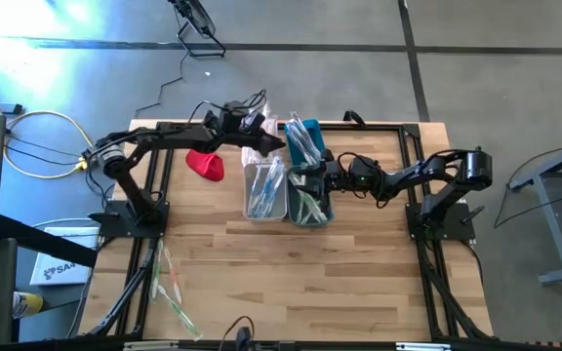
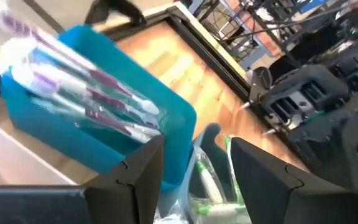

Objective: Pick & Place Toothbrushes
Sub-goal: Move the brushes to the middle of the table

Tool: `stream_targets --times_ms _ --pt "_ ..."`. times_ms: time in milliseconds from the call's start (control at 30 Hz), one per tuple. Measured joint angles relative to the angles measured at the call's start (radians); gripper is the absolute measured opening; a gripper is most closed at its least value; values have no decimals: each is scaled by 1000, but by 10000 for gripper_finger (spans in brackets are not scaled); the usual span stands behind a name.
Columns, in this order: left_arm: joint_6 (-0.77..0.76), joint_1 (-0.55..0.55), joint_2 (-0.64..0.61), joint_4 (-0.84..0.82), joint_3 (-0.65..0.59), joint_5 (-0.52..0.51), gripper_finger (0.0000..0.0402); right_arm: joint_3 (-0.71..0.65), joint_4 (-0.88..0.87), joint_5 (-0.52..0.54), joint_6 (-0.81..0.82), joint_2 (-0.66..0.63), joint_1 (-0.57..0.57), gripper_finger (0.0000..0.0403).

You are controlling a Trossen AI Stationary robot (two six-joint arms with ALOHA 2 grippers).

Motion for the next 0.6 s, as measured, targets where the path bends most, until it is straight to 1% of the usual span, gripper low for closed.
stream_targets --times_ms 100,200,233,333,433,500,600 --pt "64 -12 -64 -87 0 -35 184 0 -2 0 -1 0 0 203" --pt "113 -27 -139 -232 0 -76 184 0 -2 0 -2 0 0 204" --pt "127 -35 -162 -290 0 -105 184 0 -2 0 -2 0 0 203" --pt "145 -83 -228 -455 0 -221 184 0 -2 0 -2 0 0 204" --pt "136 -157 -278 -607 -1 -367 184 0 -2 0 -2 0 0 204" --pt "113 -224 -302 -651 -12 -459 184 0 -1 0 -2 0 0 204" --pt "26 -326 -333 -664 -58 -535 184 0 -1 0 -2 0 0 203"
